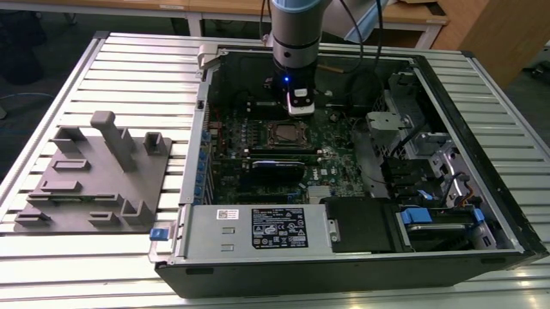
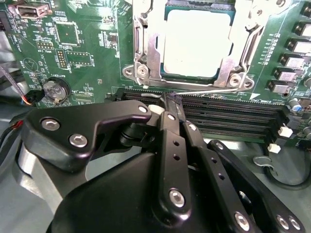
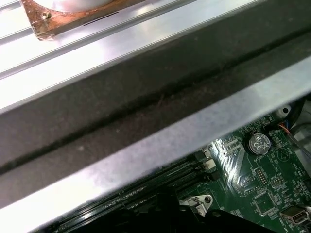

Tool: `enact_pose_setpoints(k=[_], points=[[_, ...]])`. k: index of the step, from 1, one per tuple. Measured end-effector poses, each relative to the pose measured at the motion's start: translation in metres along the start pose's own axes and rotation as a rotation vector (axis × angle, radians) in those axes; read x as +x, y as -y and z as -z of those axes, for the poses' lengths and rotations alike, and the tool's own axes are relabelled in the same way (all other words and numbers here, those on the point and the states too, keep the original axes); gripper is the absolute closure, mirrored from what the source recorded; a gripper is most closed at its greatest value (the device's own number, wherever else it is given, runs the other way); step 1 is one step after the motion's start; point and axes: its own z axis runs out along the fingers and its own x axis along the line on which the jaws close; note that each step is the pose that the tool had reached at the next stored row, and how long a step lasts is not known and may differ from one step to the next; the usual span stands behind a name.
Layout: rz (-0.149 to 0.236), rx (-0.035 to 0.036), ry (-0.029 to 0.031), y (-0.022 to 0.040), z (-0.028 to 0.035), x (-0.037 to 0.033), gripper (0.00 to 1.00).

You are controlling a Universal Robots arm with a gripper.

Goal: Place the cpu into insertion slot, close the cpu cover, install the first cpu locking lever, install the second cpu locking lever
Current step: 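Install the first cpu locking lever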

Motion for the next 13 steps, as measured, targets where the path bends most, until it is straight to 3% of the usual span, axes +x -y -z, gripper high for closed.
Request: enact_pose_setpoints(k=[3,6,12,13], points=[[0.0,0.0,0.0007,-0.0006,-0.0002,0.0004,0.9],[0.001,0.005,0.0034,-0.0006,-0.0006,0.0005,0.9],[0.004,0.0289,0.0163,-0.0003,-0.0021,0.0005,0.9],[0.004,0.0302,0.0168,-0.0005,-0.0021,0.0006,0.9]])
